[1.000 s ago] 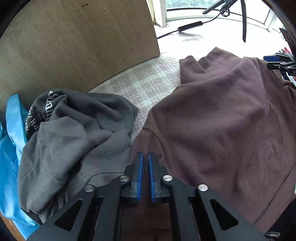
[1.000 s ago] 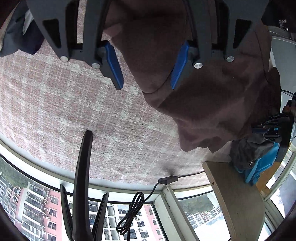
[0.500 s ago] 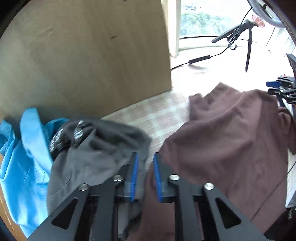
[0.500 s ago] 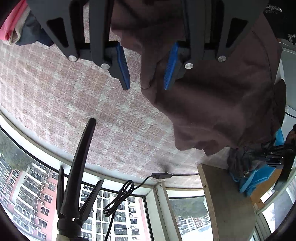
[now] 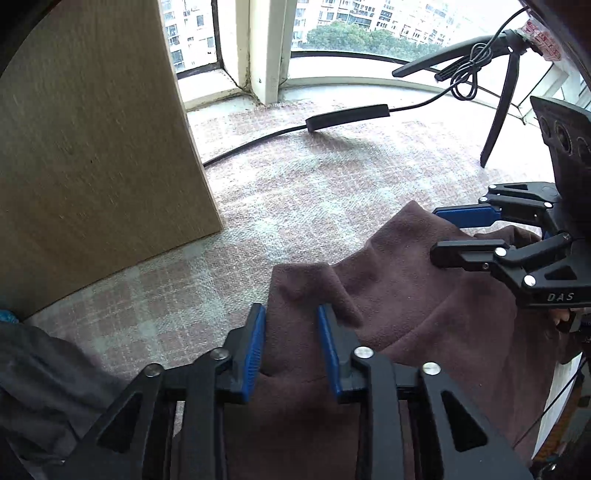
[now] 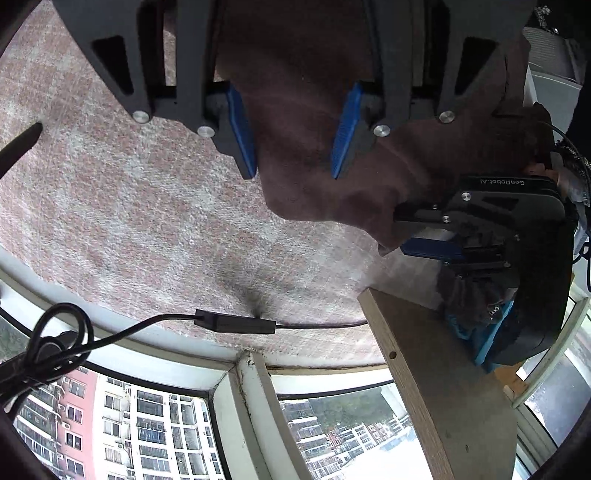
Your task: Fold clothes
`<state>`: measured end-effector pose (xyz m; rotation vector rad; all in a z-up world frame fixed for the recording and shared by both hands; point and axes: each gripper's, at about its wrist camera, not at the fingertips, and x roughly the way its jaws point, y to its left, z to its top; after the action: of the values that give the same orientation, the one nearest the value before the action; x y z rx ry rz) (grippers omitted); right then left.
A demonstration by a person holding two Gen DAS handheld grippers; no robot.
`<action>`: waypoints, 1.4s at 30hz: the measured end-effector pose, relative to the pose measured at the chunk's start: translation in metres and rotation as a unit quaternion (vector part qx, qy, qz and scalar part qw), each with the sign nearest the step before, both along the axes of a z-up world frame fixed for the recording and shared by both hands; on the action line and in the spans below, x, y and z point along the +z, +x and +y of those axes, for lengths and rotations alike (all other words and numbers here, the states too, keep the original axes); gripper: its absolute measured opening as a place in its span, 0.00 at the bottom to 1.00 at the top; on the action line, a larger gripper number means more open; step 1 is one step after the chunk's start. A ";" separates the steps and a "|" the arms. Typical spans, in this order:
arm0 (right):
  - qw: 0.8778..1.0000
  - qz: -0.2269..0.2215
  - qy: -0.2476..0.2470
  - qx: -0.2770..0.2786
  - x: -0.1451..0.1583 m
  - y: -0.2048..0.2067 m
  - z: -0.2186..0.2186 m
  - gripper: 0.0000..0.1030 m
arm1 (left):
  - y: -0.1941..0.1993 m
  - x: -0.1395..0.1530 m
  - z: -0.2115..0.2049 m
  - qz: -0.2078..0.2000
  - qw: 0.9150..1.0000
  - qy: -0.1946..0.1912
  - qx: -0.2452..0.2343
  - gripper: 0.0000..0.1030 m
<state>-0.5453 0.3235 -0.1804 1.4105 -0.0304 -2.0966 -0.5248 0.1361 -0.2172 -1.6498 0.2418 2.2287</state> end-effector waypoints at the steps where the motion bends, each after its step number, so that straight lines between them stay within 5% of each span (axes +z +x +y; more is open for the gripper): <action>1: 1.000 -0.002 -0.006 0.003 -0.002 0.002 0.000 0.09 | 0.004 0.002 0.002 0.008 1.000 -0.003 -0.006 0.04; 5: 0.998 0.051 -0.029 -0.011 0.017 0.013 0.010 0.08 | 0.012 0.030 -0.007 0.056 0.998 0.026 0.022 0.04; 7: 0.994 0.090 -0.045 -0.030 0.034 0.013 0.018 0.08 | 0.009 0.038 -0.006 0.089 0.996 0.010 0.026 0.04; 12: 0.991 0.111 0.072 0.001 0.005 -0.001 -0.016 0.09 | -0.006 0.006 0.007 0.085 0.994 -0.075 0.001 0.05; 14: 0.990 0.103 0.095 0.002 -0.001 -0.002 -0.014 0.17 | -0.002 0.012 0.006 0.093 0.992 -0.085 -0.003 0.09; 19: 0.989 0.118 0.081 -0.033 0.037 0.026 0.022 0.29 | 0.040 0.098 -0.051 0.117 0.992 -0.034 0.021 0.11; 22: 0.991 0.122 0.054 -0.008 0.053 0.062 0.037 0.32 | 0.089 0.146 -0.095 0.147 0.988 -0.041 0.031 0.31; 25: 0.993 0.096 0.063 0.008 0.037 0.084 0.039 0.35 | 0.137 0.164 -0.142 0.134 0.987 -0.052 0.064 0.32; 29: 0.993 0.057 0.107 0.011 0.000 0.099 0.041 0.35 | 0.207 0.149 -0.193 0.097 0.984 -0.081 0.124 0.33; 33: 0.985 0.082 0.146 -0.032 0.003 0.099 0.049 0.34 | 0.281 0.119 -0.224 0.055 0.980 -0.044 0.189 0.34; 37: 0.997 0.060 0.024 -0.047 0.040 0.126 0.058 0.35 | 0.338 0.079 -0.231 0.027 0.974 -0.022 0.226 0.36; 42: 0.999 0.026 -0.032 0.002 0.043 0.191 0.023 0.35 | 0.359 0.043 -0.224 0.017 0.972 -0.011 0.235 0.40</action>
<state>-0.3539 0.3464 -0.1371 1.3161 -0.0722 -2.1096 -0.1653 -0.0880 -0.1742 -1.8313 -0.1328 2.5976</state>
